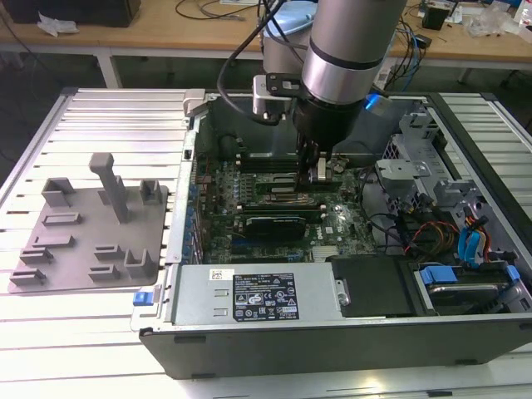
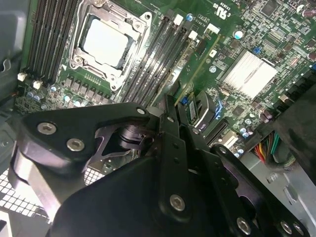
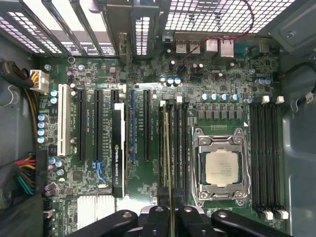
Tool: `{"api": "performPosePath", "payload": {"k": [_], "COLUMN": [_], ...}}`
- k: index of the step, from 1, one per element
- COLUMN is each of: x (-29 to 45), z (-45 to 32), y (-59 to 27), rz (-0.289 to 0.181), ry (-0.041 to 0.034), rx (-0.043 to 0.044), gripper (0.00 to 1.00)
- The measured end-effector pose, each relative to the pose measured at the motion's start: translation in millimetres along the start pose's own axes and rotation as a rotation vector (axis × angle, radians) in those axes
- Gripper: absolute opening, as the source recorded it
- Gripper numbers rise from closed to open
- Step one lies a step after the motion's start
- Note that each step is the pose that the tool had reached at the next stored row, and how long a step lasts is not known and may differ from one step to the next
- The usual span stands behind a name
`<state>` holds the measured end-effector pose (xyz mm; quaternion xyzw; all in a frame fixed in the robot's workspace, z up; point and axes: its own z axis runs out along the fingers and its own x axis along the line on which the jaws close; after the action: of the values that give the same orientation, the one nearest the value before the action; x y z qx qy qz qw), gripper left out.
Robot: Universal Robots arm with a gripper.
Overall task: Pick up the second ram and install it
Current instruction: 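Insert the second ram into the second slot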
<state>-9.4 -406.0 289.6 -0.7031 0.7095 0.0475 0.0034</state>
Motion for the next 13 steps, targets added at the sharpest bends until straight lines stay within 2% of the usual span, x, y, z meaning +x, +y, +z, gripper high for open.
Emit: {"api": "performPosePath", "payload": {"k": [8, 13], "x": [-9.4, -18.5], "z": [3.3, 5.6], "y": [1.9, 3.9], "rz": [0.000, 0.000], "ry": [0.0000, 0.0001], "rx": [0.0000, 0.0000], "gripper": [0.11, 0.11]}}
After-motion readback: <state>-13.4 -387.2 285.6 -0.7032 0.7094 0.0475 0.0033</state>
